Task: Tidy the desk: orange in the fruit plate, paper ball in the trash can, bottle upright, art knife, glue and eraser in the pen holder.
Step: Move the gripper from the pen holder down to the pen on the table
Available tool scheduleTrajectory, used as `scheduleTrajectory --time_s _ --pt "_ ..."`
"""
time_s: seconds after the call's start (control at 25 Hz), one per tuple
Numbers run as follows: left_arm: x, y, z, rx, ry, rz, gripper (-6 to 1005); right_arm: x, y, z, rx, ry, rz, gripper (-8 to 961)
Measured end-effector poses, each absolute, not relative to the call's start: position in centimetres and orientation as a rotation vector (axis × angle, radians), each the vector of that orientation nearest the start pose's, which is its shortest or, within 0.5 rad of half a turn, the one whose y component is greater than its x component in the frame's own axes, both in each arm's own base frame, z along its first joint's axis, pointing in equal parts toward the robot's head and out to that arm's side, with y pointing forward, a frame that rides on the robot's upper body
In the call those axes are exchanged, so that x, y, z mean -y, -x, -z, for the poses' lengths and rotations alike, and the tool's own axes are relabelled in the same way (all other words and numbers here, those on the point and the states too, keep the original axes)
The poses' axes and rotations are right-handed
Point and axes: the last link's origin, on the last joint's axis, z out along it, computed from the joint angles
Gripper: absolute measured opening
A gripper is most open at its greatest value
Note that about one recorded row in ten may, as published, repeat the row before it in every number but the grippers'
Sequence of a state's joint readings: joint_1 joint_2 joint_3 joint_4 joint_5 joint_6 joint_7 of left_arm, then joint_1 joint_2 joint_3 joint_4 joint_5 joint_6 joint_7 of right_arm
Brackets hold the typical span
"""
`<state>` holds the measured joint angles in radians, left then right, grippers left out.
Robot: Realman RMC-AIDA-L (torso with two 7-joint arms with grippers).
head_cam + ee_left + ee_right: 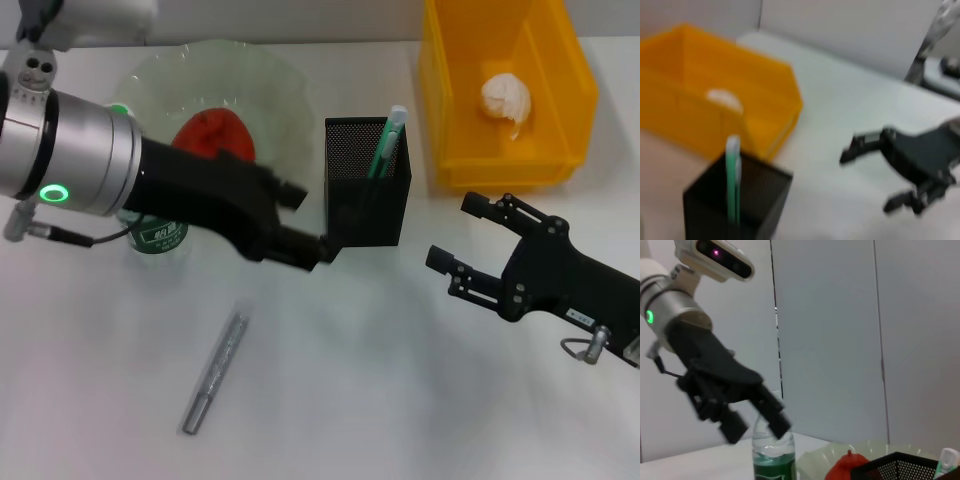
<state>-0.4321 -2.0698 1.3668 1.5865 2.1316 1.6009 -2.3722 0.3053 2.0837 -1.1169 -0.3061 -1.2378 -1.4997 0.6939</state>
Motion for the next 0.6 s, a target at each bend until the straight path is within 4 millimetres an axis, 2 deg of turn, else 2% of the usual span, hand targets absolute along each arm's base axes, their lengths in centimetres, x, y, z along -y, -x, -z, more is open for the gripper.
scheduleTrajectory --time_s 0.04,0.16,0.2,0.36,0.4,0.6 --pt "-31.2 13.4 -1.5 0.679 2.901 0.058 743 -26.0 -29.3 4.5 -0.368 2.385 -0.979 786" --pt "-30.9 13.3 -1.1 0.762 2.886 -0.094 717 -26.4 -29.2 4.6 -0.362 2.388 -0.971 786" --pt "-30.9 13.3 -0.6 0.801 2.855 -0.205 714 -26.6 -29.0 4.6 -0.357 2.390 -0.967 786" --pt "-31.1 13.5 0.1 0.813 2.804 -0.340 701 -27.1 -28.9 4.7 -0.355 2.392 -0.952 785" --pt "-31.0 13.7 0.6 0.814 2.778 -0.433 698 -27.3 -29.0 4.9 -0.361 2.393 -0.938 785" --pt "-30.8 13.7 1.2 0.834 2.776 -0.509 699 -27.6 -29.1 5.2 -0.377 2.395 -0.913 785"
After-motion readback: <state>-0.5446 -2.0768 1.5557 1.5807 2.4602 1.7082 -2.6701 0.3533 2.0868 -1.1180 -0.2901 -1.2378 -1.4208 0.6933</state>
